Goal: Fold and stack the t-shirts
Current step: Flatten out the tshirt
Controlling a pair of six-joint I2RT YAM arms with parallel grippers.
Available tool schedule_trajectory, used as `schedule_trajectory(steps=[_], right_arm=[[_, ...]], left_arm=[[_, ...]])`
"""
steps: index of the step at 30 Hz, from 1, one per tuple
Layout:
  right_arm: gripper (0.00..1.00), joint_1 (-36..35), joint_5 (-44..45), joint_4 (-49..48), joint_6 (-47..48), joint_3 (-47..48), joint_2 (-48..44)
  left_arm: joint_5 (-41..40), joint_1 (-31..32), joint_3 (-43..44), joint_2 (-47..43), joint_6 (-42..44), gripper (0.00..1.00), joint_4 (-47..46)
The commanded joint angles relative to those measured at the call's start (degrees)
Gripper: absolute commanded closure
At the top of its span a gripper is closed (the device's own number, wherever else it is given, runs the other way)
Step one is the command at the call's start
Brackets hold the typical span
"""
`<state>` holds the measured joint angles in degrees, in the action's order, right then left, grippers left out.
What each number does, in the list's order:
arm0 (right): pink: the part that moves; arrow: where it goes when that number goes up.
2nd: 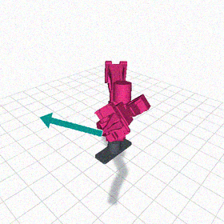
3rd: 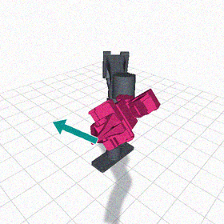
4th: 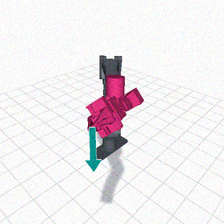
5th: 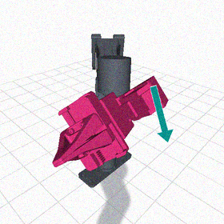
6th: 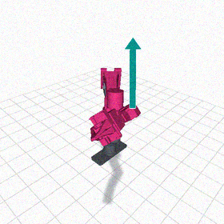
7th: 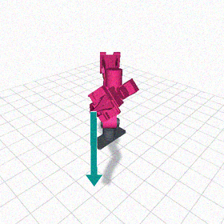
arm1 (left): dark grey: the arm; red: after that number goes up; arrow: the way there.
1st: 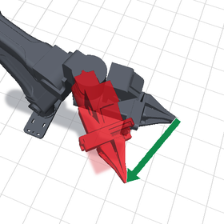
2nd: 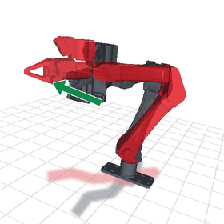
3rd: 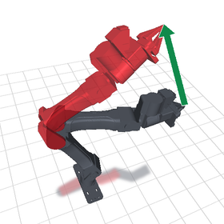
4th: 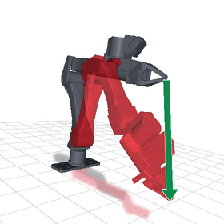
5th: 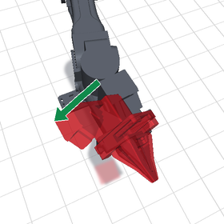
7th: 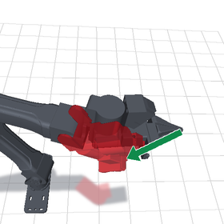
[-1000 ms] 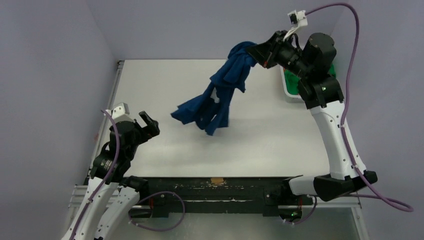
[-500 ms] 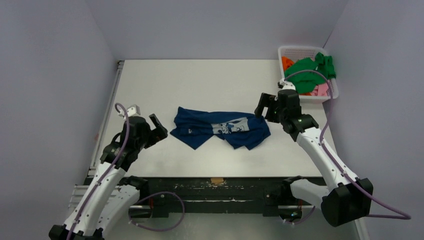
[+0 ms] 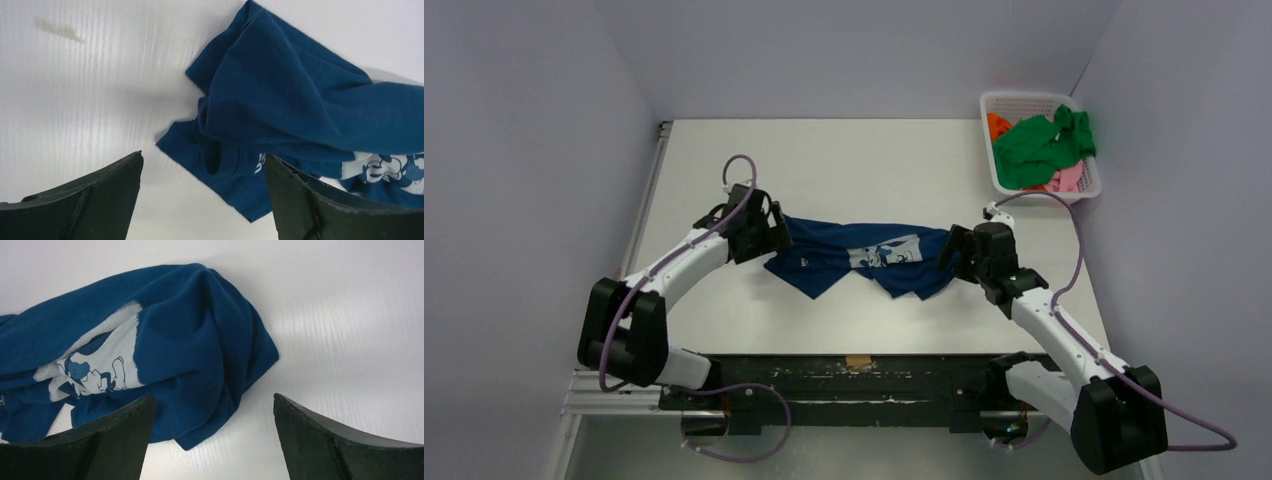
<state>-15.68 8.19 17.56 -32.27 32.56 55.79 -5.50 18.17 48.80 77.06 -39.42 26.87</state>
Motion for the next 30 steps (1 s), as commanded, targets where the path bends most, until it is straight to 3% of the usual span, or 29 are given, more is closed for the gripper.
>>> schedule_trajectory(steps=[1,5,8,10,12,14,16,24,30], right_arm=[[0.15,0.18,-3.94,-11.90,-2.30,-1.97,3.28],[0.19,0.13,-4.66,-17.02,-2.09,-2.12,9.18],[0.30,0.13,-2.24,-18.86,-2.69,-1.40,13.68],[0.38,0.13,-2.16,-19.24,-2.29,-0.62,15.91],[0.48,0.13,-3.55,-20.33,-1.91,-0.54,16.80],[0.78,0.13,-4.80,-20.71,-1.62,-0.50,15.79],[0.99,0.13,-4.98,-20.27,-1.10,-0.63,12.73],[1.00,0.13,-9.36,-8.28,1.39,4.02,-10.51],[1.00,0.13,-15.74,4.22,1.65,16.62,-22.62]], left_arm=[[1.78,0.37,6.60,8.45,3.23,0.14,-6.22],[4.39,0.30,10.91,15.18,3.48,0.34,-7.36],[6.26,0.37,13.12,18.05,4.01,0.69,-8.25],[7.40,0.37,14.06,18.74,4.35,1.00,-8.41],[9.03,0.40,13.93,18.38,5.11,1.00,-9.17],[10.15,0.46,12.45,15.12,5.48,1.00,-10.14],[9.80,0.62,9.48,9.69,5.86,1.00,-11.71],[8.70,2.74,1.70,-24.47,5.45,1.00,-7.09],[10.43,3.19,7.75,-46.84,5.40,1.00,0.85]])
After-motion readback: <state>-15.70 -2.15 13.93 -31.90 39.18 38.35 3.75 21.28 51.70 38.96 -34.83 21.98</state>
